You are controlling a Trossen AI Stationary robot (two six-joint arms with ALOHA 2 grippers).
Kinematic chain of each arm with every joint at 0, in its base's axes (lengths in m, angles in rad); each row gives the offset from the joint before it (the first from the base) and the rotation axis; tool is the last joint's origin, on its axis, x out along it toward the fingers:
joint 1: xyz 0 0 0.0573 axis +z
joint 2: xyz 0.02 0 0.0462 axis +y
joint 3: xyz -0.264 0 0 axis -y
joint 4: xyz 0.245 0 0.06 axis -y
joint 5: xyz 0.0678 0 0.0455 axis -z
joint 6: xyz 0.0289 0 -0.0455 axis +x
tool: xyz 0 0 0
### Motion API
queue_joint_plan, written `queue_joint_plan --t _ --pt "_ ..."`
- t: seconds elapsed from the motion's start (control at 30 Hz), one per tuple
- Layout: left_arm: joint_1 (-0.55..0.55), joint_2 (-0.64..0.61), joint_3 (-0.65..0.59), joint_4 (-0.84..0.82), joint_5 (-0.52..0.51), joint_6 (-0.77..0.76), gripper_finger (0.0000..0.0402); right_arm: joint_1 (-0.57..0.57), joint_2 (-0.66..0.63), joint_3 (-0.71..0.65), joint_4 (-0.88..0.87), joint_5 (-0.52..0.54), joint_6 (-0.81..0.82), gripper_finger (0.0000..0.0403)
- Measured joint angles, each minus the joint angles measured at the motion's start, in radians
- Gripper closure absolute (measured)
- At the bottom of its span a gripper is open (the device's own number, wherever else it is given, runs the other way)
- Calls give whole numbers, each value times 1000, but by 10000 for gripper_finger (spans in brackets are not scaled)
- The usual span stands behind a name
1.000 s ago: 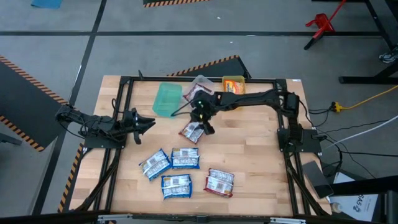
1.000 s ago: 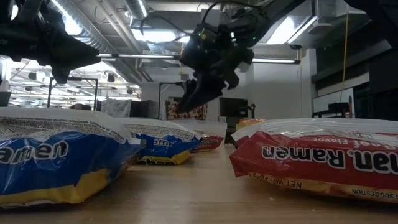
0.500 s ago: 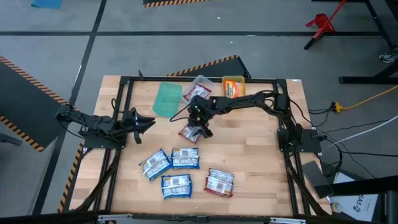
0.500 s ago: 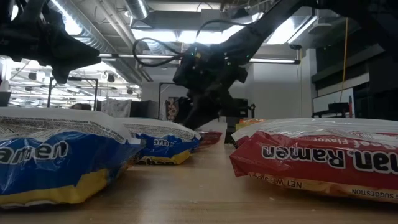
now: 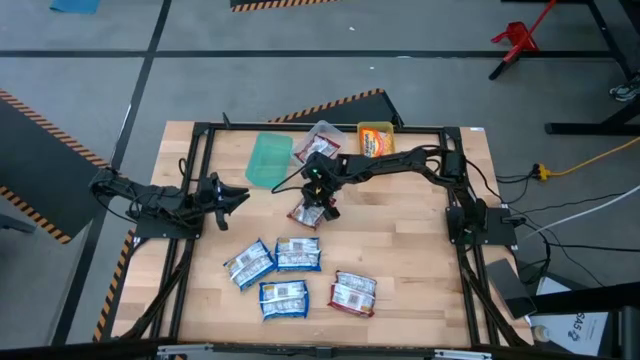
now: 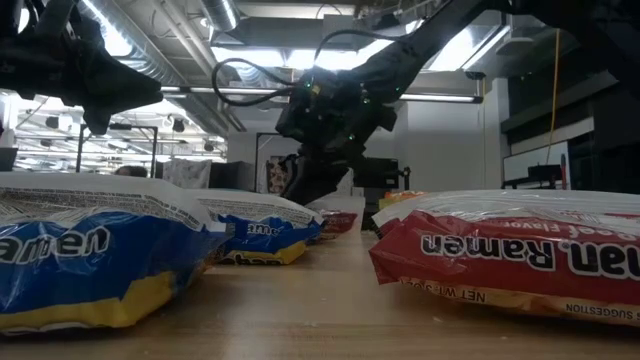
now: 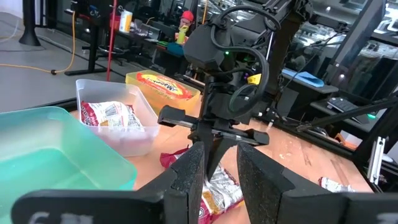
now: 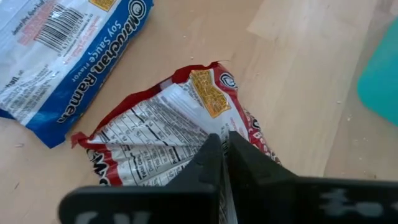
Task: Sort Maruchan noodles
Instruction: Put the top red noodle pack into the transparent bin
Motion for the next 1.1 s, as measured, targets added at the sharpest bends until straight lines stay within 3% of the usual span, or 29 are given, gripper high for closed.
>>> queue_joint_plan --t 0.83,0.97,1.1 --pt "0 0 0 0 0 1 311 -4 -203 -9 -124 19 185 402" --pt "0 0 0 0 -1 2 311 -30 -261 -10 -207 -36 195 377" --pt "0 0 0 0 -1 1 311 -67 -334 -6 -346 -83 211 317"
